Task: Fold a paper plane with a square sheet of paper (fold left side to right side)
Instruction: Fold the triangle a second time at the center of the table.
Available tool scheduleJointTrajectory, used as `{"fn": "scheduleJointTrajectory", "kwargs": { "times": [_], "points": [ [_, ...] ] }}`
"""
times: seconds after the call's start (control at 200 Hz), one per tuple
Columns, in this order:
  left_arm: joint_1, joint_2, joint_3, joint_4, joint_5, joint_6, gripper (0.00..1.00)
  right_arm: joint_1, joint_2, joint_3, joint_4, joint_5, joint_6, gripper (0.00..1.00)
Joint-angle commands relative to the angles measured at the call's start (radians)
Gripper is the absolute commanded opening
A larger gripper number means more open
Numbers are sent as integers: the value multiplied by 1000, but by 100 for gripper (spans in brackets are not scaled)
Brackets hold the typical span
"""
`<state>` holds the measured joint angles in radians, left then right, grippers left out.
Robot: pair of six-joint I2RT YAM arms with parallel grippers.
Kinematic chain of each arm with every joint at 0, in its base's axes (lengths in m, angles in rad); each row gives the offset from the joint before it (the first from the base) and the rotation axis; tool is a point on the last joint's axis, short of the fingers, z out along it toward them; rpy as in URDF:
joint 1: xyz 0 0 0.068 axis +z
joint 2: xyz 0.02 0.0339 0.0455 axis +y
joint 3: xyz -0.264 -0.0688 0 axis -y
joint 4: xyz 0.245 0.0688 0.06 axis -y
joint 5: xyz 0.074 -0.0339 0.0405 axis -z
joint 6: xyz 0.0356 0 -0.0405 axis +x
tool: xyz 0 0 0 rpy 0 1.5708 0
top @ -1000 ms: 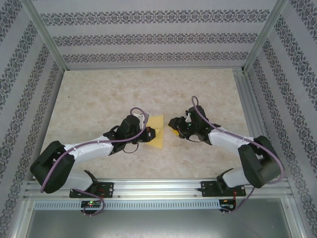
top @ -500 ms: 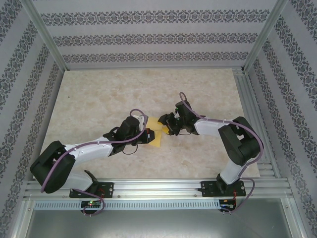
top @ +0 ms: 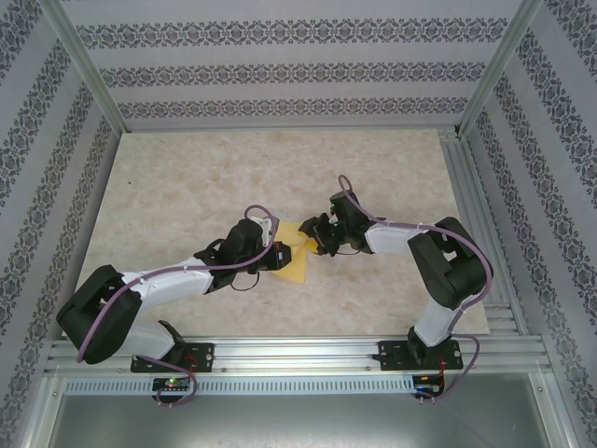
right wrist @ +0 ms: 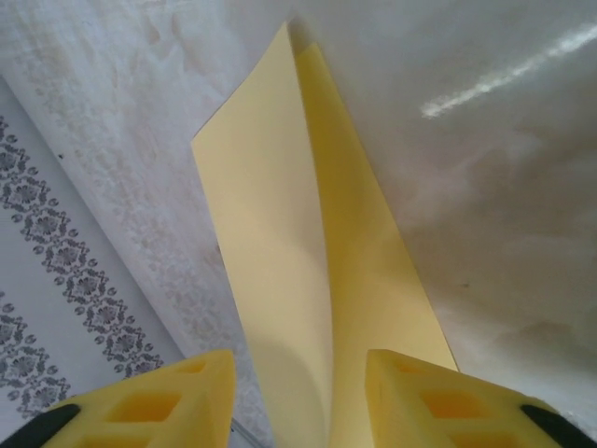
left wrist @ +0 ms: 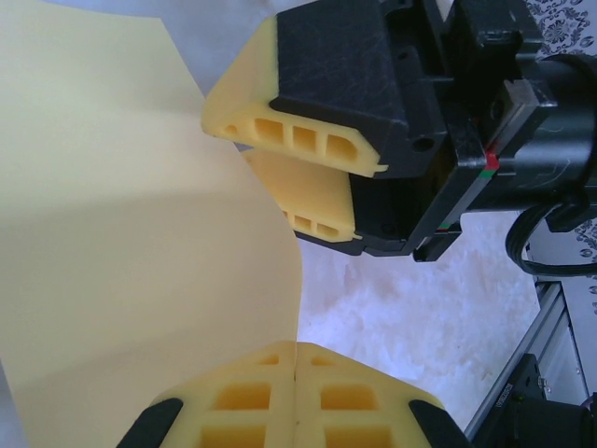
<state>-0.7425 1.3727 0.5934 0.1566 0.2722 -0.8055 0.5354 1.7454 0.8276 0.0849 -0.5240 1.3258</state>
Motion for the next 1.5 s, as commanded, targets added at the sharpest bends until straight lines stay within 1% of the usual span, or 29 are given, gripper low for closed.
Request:
{"fn": "scheduleJointTrajectory", "kwargs": {
  "times": [0.0,0.06,0.13,0.2,0.345,0.47,0.654,0.764,0.789,0.829,0.849,0.894,0.914,0.974,0.999,1.064,1.124,1.184,1.264,1.374,1.434,1.494],
  "points": [
    [-8,-15,3,30,10,24,0,14,20,13,41,-3,29,32],
    [-8,-15,3,31,16,28,0,11,10,25,14,12,14,25],
    [-9,-15,8,32,26,34,0,11,4,34,2,16,7,11],
    [-8,-14,14,31,35,43,0,11,-5,42,-7,13,0,0],
    [-9,-31,52,2,55,73,0,5,-58,50,-69,31,-43,0],
    [-18,-34,118,-43,70,110,0,-13,-140,59,-153,57,-105,0],
    [-63,13,224,-72,81,135,0,-61,-258,74,-283,77,-195,0],
    [-93,55,284,-70,72,141,3,-97,-324,74,-347,86,-241,0],
    [-99,66,296,-70,72,142,4,-104,-337,72,-357,85,-251,0],
    [-107,83,314,-72,73,143,11,-117,-353,74,-379,87,-270,0],
    [-112,89,322,-72,74,142,16,-123,-361,75,-391,86,-281,0],
    [-116,102,337,-71,77,136,33,-135,-375,80,-419,93,-307,0],
    [-116,103,339,-67,79,133,37,-140,-380,84,-436,97,-318,0],
    [-116,87,340,-54,80,125,46,-159,-395,94,-484,108,-365,0],
    [-116,72,341,-57,73,128,52,-168,-400,97,-499,111,-384,0],
    [-116,31,349,-93,50,147,64,-195,-411,104,-538,119,-423,0],
    [-115,-18,359,-142,26,170,72,-223,-421,106,-554,115,-448,0],
    [-113,-61,368,-186,4,193,78,-245,-431,116,-574,111,-479,0],
    [-101,-125,373,-250,-50,205,85,-255,-446,170,-663,158,-541,0],
    [-56,-208,375,-355,-145,198,91,-255,-470,234,-767,213,-614,0],
    [-26,-249,368,-400,-196,190,94,-249,-481,248,-784,216,-622,0],
    [8,-284,349,-422,-214,187,95,-229,-481,246,-778,217,-613,0]
  ]
}}
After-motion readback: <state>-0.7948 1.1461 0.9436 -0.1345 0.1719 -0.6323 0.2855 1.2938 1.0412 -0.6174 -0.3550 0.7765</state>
